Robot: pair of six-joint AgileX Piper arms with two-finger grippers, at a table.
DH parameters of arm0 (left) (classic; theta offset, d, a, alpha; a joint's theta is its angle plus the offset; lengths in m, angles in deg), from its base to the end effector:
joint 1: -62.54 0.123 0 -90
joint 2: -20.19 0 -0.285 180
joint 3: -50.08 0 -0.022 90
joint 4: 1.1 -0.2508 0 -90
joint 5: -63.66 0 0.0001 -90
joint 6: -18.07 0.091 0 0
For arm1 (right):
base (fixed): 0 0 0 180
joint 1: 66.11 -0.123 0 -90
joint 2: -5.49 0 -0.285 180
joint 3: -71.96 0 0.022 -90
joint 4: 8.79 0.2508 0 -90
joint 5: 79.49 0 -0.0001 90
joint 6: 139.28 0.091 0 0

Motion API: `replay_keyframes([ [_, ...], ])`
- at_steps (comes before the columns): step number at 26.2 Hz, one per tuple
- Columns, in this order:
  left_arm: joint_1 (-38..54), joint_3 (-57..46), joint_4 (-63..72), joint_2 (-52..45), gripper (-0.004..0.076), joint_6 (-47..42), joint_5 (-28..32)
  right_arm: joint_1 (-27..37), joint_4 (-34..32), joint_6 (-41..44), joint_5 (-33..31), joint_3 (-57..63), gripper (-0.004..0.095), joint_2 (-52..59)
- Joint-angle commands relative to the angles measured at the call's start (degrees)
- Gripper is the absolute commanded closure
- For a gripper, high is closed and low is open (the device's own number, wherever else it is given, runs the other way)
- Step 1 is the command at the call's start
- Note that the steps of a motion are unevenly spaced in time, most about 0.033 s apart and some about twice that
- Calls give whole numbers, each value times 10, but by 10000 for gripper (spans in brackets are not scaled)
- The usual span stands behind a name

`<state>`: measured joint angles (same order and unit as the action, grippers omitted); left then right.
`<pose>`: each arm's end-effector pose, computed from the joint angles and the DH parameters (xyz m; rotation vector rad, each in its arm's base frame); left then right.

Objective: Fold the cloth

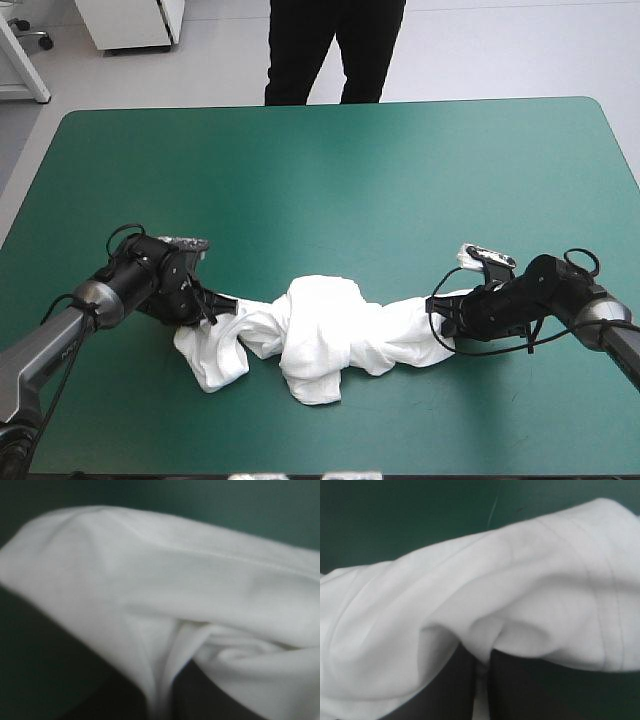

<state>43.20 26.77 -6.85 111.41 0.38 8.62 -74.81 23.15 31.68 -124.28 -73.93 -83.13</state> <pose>0.2477 -0.0790 0.2347 0.1159 2.9389 0.0369 0.2329 0.0700 0.2101 0.0696 2.8617 0.6295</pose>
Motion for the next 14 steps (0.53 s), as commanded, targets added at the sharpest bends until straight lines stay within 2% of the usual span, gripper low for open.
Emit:
replay_keyframes([
  [1, 0, 92, -38, -45, 728, 1, -21, 0, -42, 27, -37, -66, 920, 70],
  [6, 0, 209, -48, -70, 728, 35, -62, 0, -140, 69, -92, -187, 921, 134],
  [10, 0, 303, -39, -80, 728, 43, -76, 0, -168, 69, -138, -299, 921, 154],
  [11, 0, 349, -40, -82, 728, 43, -87, 0, -172, 69, -160, -357, 921, 154],
  [14, 0, 455, -37, -83, 728, 74, -100, 0, -181, 67, -172, -475, 921, 152],
])
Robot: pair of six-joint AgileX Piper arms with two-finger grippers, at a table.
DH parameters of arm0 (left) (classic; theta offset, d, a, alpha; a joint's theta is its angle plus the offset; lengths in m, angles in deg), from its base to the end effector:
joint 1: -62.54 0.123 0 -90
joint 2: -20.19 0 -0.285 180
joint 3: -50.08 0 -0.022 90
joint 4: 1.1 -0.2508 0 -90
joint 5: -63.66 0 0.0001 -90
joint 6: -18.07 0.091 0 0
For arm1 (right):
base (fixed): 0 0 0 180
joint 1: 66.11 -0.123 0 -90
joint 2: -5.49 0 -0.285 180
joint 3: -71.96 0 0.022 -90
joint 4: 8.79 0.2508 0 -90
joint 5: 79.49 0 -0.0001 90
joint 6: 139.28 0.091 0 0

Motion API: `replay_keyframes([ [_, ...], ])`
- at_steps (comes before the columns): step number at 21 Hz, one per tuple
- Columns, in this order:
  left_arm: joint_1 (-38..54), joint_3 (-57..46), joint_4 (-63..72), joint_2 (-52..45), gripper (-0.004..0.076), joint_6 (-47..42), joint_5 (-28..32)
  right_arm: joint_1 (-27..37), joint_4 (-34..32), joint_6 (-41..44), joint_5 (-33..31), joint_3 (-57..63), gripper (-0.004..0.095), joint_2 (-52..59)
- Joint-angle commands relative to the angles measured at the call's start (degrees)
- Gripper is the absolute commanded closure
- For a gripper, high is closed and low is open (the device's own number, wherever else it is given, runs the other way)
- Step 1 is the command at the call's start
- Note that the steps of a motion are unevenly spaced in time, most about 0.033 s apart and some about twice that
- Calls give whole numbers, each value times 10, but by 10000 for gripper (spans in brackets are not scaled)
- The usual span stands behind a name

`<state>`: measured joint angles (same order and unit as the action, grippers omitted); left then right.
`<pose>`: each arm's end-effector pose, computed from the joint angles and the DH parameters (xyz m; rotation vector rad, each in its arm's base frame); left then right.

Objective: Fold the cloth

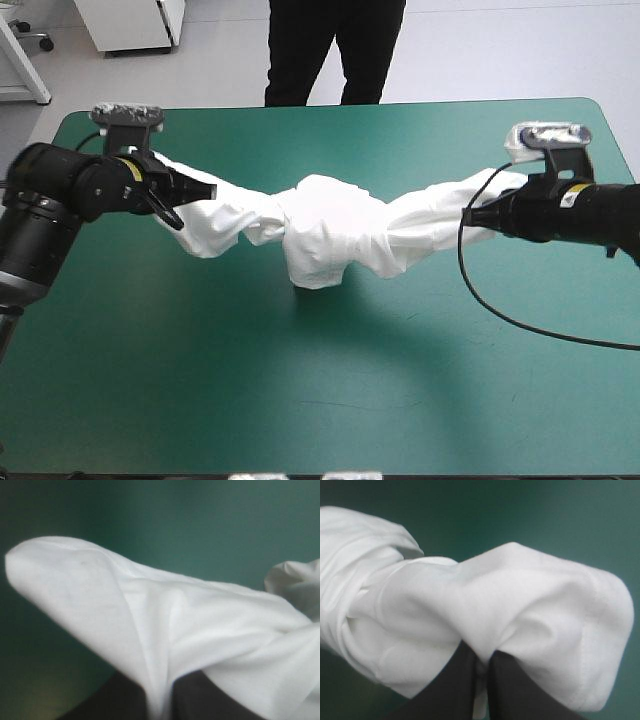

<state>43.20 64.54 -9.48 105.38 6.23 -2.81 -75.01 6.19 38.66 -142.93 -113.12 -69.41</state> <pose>0.2560 -0.0770 0.4445 0.1628 2.3767 -0.0705 0.2129 0.0547 0.4455 -0.2030 2.3100 0.3908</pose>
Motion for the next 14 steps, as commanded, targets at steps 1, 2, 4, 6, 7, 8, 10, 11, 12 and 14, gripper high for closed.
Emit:
replay_keyframes([
  [1, 0, 138, -7, -23, 728, 24, 15, 2, -22, -8, 14, -143, 921, 15],
  [2, 0, 168, -7, -23, 728, 32, 15, 2, -27, -11, 14, -172, 921, 14],
  [4, 0, 224, -4, -23, 731, 43, 17, 2, -30, -17, 17, -219, 921, 13],
  [6, 0, 303, 10, -23, 733, 64, 37, 2, -30, -27, 18, -288, 921, 8],
  [7, 0, 341, 19, -23, 733, 74, 50, 2, -30, -27, 19, -320, 921, 4],
  [8, 0, 366, 20, -23, 733, 74, 57, 2, -30, -27, 18, -355, 921, 0],
  [10, 0, 412, 28, -23, 733, 83, 52, 2, -28, -27, 12, -404, 921, -10],
  [11, 0, 427, 37, -24, 733, 104, 41, 2, -28, -27, 5, -422, 921, -14],
  [12, 0, 430, 40, -27, 733, 118, 32, 2, -29, -27, -1, -427, 921, -14],
  [14, 0, 429, 39, -40, 733, 118, -16, 2, -44, -27, -37, -425, 921, -9],
])
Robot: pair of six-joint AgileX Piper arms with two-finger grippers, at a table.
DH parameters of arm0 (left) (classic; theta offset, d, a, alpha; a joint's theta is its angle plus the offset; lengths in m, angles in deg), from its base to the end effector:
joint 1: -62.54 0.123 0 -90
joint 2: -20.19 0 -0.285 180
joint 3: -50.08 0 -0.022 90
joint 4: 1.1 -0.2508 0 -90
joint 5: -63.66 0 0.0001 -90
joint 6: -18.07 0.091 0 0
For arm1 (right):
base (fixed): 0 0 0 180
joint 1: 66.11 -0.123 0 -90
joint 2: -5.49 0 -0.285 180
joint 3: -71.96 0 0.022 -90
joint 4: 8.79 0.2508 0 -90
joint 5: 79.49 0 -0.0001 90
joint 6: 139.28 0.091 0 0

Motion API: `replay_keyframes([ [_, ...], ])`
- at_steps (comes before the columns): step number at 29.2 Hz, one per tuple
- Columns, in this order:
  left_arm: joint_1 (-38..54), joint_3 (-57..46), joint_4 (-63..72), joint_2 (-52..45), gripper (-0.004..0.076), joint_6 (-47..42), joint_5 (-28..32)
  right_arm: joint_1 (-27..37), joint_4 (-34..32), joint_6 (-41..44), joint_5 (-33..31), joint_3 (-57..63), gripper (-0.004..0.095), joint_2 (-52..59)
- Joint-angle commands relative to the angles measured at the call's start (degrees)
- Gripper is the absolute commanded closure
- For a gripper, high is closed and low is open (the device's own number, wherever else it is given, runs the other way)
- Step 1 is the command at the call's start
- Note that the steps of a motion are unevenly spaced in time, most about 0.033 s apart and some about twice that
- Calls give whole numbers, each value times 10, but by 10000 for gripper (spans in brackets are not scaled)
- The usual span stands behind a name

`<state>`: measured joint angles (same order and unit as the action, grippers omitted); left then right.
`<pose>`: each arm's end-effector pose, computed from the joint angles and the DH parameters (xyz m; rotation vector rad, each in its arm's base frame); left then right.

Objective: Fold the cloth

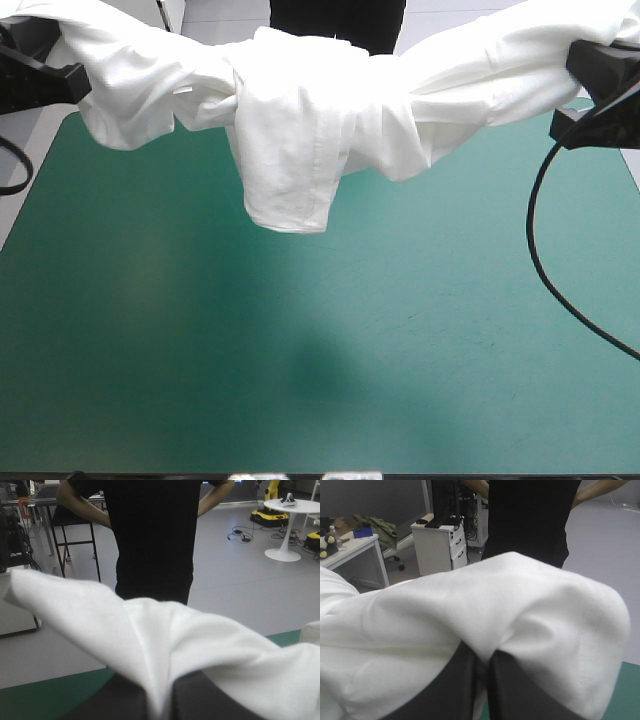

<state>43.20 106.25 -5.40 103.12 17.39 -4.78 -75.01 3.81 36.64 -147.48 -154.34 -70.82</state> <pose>0.1423 -0.0432 0.6314 0.2400 1.6463 -0.1862 0.1229 0.0379 0.6163 -0.2735 1.6860 0.2982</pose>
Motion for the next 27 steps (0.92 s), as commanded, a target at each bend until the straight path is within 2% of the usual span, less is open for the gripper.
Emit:
replay_keyframes([
  [1, 0, 8, -9, -23, 733, 7, -21, 2, -33, -6, -15, -5, 921, 11],
  [5, -1, -72, -7, -61, 733, 7, -34, 2, -63, 20, -26, 59, 921, 45],
  [12, -2, -331, -2, -160, 733, 7, -34, 2, -57, 41, -34, 255, 921, 122],
  [16, -2, -450, -2, -170, 733, 4, -25, 2, -38, 41, -22, 368, 921, 135],
  [20, 0, -552, -14, -151, 733, -8, 57, 2, -26, 41, 62, 474, 922, 127],
  [23, 0, -608, -67, -113, 733, -62, 125, 2, -21, 45, 134, 534, 925, 103],
  [27, 0, -633, -120, -39, 733, -105, 154, 2, -20, 45, 181, 556, 925, 37],
])
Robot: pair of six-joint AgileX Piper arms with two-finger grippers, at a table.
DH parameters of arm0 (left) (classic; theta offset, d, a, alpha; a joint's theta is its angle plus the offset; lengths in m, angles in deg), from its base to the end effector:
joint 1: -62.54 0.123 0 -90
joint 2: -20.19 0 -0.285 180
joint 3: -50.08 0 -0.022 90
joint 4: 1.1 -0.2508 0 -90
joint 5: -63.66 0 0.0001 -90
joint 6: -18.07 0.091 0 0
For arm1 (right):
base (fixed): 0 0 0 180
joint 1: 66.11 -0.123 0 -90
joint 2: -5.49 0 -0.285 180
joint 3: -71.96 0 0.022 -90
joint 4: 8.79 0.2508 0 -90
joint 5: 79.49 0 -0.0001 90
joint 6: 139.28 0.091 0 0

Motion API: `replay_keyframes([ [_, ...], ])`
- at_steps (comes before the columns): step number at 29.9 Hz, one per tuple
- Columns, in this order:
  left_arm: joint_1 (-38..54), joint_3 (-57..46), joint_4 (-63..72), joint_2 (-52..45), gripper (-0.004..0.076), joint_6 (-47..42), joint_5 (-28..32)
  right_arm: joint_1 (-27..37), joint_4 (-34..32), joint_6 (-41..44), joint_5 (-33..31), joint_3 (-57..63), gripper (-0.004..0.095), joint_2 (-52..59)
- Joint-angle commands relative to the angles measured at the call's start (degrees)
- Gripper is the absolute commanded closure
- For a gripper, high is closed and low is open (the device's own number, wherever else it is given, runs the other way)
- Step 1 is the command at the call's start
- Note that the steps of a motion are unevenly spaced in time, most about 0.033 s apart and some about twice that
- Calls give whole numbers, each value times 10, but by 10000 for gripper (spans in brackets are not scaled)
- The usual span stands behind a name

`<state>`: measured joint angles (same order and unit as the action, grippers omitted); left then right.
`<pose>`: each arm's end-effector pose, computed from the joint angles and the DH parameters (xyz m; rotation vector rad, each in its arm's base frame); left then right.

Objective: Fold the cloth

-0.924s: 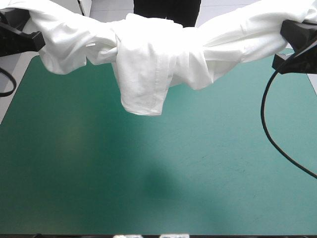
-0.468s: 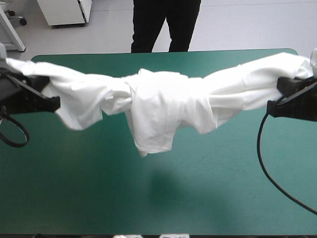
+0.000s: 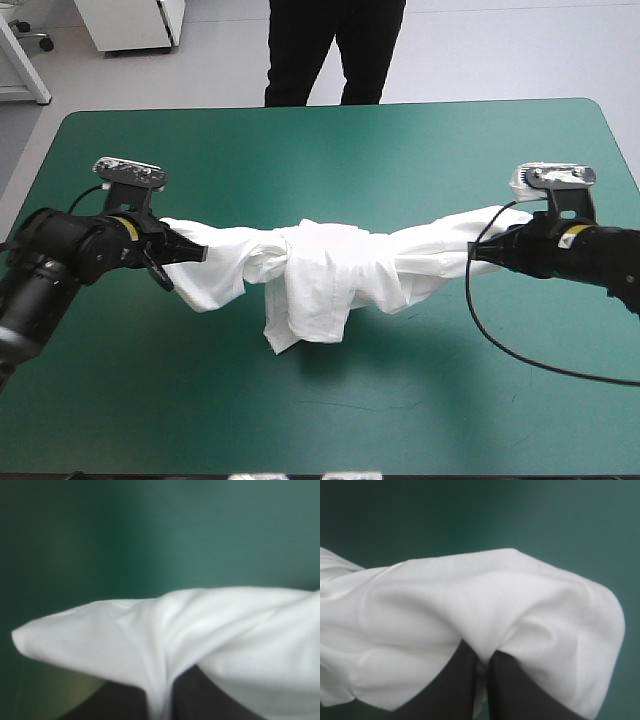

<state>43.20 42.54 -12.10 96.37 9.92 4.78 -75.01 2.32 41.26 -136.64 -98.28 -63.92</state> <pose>0.2256 -0.0634 0.3781 0.2938 2.4464 0.0394 0.1997 0.0462 0.3941 -0.1260 2.3774 0.3225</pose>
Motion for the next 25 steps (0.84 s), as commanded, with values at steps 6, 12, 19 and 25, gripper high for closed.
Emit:
replay_keyframes([
  [6, 0, 5, -99, 137, 733, -44, 130, 2, -5, -1, 183, -4, 925, -133],
  [12, 0, 5, -178, 203, 733, -119, 144, 2, -5, -1, 220, -16, 925, -218],
  [19, 0, 5, -249, 240, 733, -211, 222, 2, -5, -1, 256, -17, 924, -290],
  [25, 0, 5, -252, 264, 731, -211, 229, 2, -2, 1, 238, -30, 743, -320],
])
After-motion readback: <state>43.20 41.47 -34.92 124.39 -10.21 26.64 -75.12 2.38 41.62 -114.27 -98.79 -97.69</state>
